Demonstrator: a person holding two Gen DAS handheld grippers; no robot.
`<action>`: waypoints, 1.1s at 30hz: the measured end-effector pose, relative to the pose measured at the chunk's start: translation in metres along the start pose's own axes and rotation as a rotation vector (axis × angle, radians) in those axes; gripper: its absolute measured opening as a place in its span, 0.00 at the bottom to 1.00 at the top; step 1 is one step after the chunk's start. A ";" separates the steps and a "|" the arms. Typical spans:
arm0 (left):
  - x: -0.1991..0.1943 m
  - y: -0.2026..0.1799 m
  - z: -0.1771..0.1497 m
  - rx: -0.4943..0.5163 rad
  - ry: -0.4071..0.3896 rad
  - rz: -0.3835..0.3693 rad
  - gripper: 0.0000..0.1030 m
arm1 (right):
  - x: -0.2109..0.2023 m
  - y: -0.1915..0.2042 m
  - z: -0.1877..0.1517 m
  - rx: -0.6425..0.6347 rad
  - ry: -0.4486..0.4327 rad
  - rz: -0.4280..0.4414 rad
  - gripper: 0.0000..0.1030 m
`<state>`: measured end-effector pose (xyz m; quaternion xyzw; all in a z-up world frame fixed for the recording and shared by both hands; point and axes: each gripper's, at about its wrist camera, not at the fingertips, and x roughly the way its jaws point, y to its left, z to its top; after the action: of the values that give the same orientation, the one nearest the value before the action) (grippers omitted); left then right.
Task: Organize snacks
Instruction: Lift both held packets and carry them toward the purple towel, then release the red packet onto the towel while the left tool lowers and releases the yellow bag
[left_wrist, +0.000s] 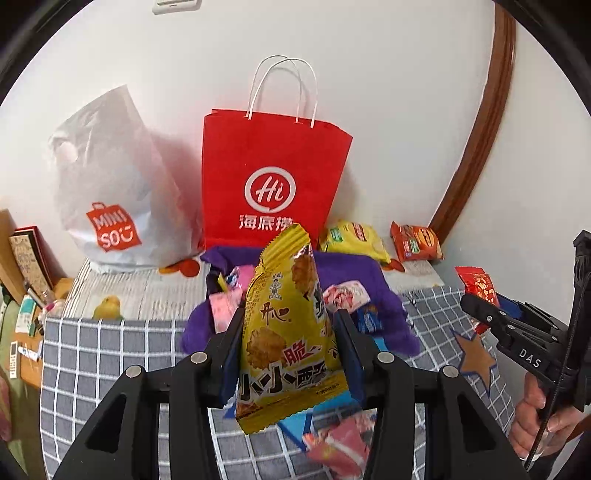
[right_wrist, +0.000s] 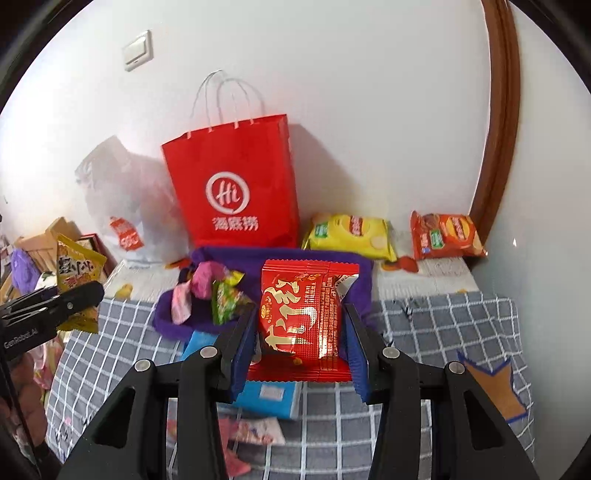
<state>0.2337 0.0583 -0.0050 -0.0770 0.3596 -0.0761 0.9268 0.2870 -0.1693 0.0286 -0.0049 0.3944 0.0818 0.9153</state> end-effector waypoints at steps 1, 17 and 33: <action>0.003 0.000 0.005 -0.001 -0.004 -0.002 0.43 | 0.002 -0.001 0.004 0.001 -0.007 -0.002 0.44; 0.068 0.017 0.078 -0.068 -0.016 -0.025 0.43 | 0.089 0.003 0.075 0.012 -0.011 0.025 0.44; 0.163 0.069 0.058 -0.210 0.133 0.016 0.43 | 0.198 -0.036 0.052 0.067 0.211 0.069 0.44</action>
<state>0.3973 0.0983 -0.0831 -0.1657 0.4268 -0.0358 0.8883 0.4639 -0.1721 -0.0802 0.0305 0.4908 0.0992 0.8651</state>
